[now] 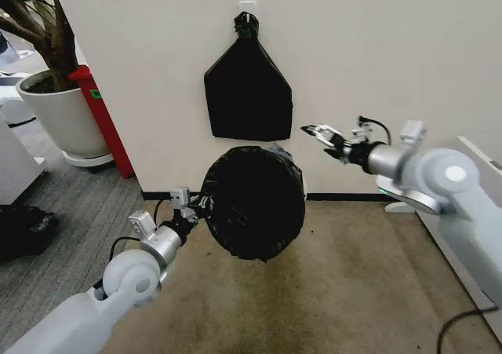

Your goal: Place the garbage bag over the trash bin.

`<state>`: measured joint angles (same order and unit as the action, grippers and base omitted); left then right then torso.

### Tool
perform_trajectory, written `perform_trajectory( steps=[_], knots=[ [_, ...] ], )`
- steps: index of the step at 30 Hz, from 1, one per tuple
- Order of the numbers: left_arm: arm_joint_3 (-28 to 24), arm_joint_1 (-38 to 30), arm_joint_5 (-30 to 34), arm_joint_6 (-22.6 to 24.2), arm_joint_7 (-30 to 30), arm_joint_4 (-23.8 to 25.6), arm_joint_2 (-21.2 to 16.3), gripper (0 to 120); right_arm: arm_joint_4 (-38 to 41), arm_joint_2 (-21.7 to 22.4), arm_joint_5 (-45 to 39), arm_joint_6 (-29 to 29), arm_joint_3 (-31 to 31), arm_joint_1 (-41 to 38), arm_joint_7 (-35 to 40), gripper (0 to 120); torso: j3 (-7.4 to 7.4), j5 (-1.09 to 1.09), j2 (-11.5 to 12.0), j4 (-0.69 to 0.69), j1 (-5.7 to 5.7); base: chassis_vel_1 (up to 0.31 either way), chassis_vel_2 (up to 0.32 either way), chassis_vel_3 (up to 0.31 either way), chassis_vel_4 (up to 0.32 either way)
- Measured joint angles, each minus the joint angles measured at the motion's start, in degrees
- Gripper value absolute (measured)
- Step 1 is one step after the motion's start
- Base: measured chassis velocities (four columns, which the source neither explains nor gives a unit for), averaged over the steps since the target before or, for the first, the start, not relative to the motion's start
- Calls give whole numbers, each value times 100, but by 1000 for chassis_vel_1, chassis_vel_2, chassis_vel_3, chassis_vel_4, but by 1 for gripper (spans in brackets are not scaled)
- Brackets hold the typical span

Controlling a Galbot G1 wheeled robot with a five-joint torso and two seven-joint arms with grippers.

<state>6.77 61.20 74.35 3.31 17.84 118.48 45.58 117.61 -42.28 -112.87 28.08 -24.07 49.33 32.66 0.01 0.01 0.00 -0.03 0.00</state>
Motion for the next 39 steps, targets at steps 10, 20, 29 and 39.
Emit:
perform_trajectory(
  steps=[10,20,29,39],
  knots=[
    [85,-438,2241,512,1395,-46,304,0,212,-610,1149,-65,-741,1907,-1410,100,0,1,0,4,0,0,0,0,0],
    [126,-1031,4190,876,3179,-599,599,0,431,-1199,2554,-385,-891,3285,-3019,100,0,-4,1,5,0,0,0,0,0],
    [-9,-1682,5169,871,4570,-910,950,0,989,-2002,3069,-364,-484,3767,-1756,100,-1,-2,0,3,0,0,0,0,0],
    [-27,-1872,5335,868,4867,-923,944,0,925,-2341,3391,-369,-234,3987,-1309,100,-1,-2,0,3,0,0,0,0,0]
  ],
)
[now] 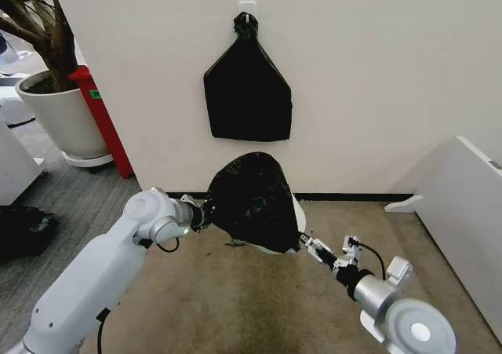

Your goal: Place the garbage bag over the trash bin.

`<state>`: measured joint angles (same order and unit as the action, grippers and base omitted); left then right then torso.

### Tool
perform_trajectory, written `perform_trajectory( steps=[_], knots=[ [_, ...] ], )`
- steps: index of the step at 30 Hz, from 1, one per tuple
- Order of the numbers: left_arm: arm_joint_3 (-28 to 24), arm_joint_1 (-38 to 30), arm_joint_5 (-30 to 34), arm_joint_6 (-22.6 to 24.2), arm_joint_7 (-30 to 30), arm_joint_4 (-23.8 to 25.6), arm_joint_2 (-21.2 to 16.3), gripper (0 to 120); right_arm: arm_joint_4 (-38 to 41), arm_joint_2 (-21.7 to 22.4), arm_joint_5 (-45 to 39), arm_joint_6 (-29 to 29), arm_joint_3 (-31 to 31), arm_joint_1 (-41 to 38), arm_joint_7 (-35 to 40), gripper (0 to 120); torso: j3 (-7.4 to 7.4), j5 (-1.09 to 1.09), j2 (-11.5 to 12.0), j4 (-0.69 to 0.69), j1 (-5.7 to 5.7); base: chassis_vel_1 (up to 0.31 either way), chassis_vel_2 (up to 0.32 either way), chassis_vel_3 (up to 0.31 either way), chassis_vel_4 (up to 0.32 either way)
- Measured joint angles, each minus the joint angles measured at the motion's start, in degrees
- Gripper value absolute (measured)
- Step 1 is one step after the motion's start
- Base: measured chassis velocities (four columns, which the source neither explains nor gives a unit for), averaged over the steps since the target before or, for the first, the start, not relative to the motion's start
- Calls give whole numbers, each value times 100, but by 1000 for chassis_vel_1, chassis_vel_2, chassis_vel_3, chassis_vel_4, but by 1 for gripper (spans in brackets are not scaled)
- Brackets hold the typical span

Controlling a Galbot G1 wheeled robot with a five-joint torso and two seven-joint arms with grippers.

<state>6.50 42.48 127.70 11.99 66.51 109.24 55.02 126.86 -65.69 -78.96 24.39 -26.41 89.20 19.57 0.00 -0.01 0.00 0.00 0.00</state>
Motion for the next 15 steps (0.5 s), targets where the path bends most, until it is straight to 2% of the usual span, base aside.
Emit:
perform_trajectory(
  steps=[7,15],
  knots=[
    [9,81,13,23,-14,171,-47,0,-328,-225,192,-84,346,-200,543,100,0,1,0,0,0,0,0,0,0],
    [53,57,64,42,-41,243,-136,0,-563,-226,349,-112,353,-181,720,100,0,1,0,0,0,0,0,0,0]
  ],
)
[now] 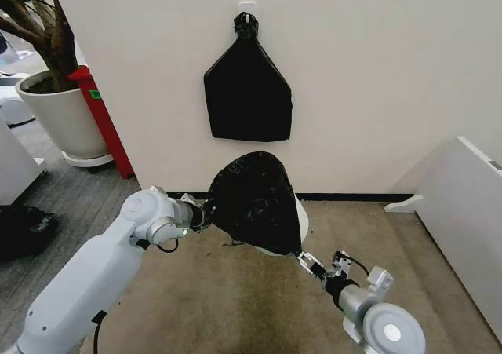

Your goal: Place the garbage bag over the trash bin.

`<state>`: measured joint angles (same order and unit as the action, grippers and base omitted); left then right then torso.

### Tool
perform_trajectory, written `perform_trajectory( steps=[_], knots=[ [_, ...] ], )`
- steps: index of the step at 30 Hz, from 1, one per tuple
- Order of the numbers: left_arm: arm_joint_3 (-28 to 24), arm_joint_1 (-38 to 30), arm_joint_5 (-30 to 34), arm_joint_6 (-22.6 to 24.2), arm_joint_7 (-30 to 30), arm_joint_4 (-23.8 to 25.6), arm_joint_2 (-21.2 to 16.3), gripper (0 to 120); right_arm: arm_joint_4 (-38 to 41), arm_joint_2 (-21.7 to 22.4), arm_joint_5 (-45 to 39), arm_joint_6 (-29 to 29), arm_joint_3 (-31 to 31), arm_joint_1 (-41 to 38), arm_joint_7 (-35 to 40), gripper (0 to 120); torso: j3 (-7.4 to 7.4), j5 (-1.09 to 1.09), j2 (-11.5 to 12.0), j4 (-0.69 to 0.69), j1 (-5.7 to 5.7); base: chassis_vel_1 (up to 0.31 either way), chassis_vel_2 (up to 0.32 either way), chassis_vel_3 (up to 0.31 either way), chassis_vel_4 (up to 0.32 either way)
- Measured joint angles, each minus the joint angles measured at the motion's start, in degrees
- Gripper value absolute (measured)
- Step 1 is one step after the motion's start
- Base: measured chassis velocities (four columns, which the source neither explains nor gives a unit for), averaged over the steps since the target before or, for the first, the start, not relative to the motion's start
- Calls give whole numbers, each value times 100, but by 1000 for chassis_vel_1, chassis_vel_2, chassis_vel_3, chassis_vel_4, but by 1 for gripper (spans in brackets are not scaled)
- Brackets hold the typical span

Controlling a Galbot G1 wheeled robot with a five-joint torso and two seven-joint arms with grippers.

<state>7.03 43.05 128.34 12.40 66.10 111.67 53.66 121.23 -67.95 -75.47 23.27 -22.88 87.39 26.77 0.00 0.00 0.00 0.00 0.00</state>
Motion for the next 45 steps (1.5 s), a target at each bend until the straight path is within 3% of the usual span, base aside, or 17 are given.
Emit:
perform_trajectory(
  steps=[14,18,22,24,32,36,39,44,45],
  knots=[
    [-20,-52,-79,152,-52,115,-11,0,926,33,-553,-11,-77,131,416,100,0,0,0,-1,0,0,0,0,0],
    [-58,64,-487,322,-381,191,-97,0,1235,42,-662,10,-140,196,512,100,0,0,0,-1,0,0,0,0,0],
    [-198,407,-1943,696,-977,372,-346,0,1657,67,-794,14,-525,211,770,100,0,0,0,0,0,0,0,0,0],
    [-244,515,-2275,823,-919,505,-430,0,1821,86,-843,1,-797,148,950,100,0,0,0,2,0,0,0,0,0],
    [-419,484,-2471,951,-236,912,-426,0,2191,83,-944,-51,-1543,94,1395,100,1,1,0,0,0,0,0,0,0],
    [-889,188,-2444,1063,431,817,24,0,2232,-5,-750,-108,-1651,131,1729,100,0,2,0,-1,0,0,0,0,0],
    [-949,150,-2467,1066,483,763,111,0,2232,-28,-683,-111,-1619,146,1731,100,0,2,0,-2,0,0,0,0,0],
    [-1385,-111,-2821,1065,816,211,823,0,2230,-98,-77,-151,-1418,184,1626,100,0,0,0,-1,0,0,0,0,0],
    [-1385,-111,-2821,1065,816,211,823,0,2230,-98,-77,-151,-1418,184,1626,100,0,0,0,-1,0,0,0,0,0]
  ],
)
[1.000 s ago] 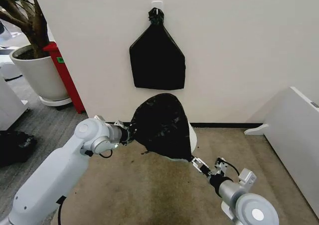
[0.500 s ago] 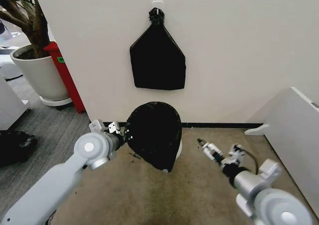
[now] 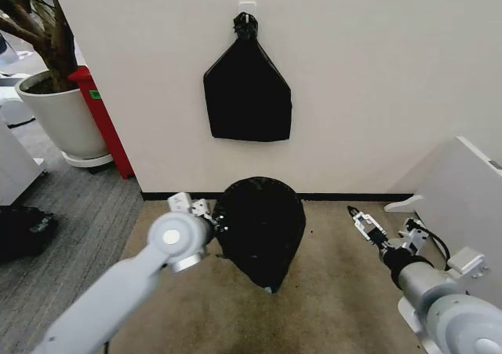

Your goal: Place the garbage bag over the trash bin.

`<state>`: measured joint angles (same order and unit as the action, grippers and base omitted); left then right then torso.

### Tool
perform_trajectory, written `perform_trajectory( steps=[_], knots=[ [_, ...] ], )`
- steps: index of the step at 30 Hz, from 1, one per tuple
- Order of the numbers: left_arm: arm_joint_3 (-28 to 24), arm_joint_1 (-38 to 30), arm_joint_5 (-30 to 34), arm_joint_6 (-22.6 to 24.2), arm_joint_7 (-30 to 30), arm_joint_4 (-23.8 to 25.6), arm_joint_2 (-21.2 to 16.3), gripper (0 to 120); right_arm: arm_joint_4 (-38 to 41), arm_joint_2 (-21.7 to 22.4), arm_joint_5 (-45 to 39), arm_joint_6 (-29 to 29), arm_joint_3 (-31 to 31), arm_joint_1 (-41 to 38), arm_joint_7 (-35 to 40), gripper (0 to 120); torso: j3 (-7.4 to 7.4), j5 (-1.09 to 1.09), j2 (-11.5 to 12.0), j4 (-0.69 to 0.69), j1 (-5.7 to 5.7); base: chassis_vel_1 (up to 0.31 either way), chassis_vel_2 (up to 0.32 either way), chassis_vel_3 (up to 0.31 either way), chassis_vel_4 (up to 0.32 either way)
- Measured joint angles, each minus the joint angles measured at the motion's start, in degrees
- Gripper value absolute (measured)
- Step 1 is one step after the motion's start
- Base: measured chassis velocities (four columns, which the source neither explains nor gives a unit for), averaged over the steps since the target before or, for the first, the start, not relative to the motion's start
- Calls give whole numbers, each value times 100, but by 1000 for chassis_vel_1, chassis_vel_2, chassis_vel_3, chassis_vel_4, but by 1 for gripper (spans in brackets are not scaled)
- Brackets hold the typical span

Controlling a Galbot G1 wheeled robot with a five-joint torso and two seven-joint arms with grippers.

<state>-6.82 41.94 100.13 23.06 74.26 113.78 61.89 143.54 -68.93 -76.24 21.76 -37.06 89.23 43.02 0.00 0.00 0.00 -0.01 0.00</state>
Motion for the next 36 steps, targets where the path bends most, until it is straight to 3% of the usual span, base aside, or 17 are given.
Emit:
perform_trajectory(
  steps=[5,10,21,36],
  knots=[
    [-320,-278,-101,6,272,-495,517,0,-10,-5,58,-24,2,-40,-37,100,0,1,0,1,0,0,0,0,0],
    [-565,-322,-232,37,298,-793,674,0,-16,-134,55,-25,44,-34,-33,100,0,2,0,0,0,0,0,0,0],
    [-1045,-276,-568,74,227,-1184,901,0,-23,-98,-22,-69,-27,-108,-34,100,0,0,0,1,0,0,0,0,0],
    [-1075,-64,-872,167,99,-1262,838,2,-29,-90,-98,-75,-16,-201,-41,100,1,0,0,1,0,0,0,0,0]
  ],
)
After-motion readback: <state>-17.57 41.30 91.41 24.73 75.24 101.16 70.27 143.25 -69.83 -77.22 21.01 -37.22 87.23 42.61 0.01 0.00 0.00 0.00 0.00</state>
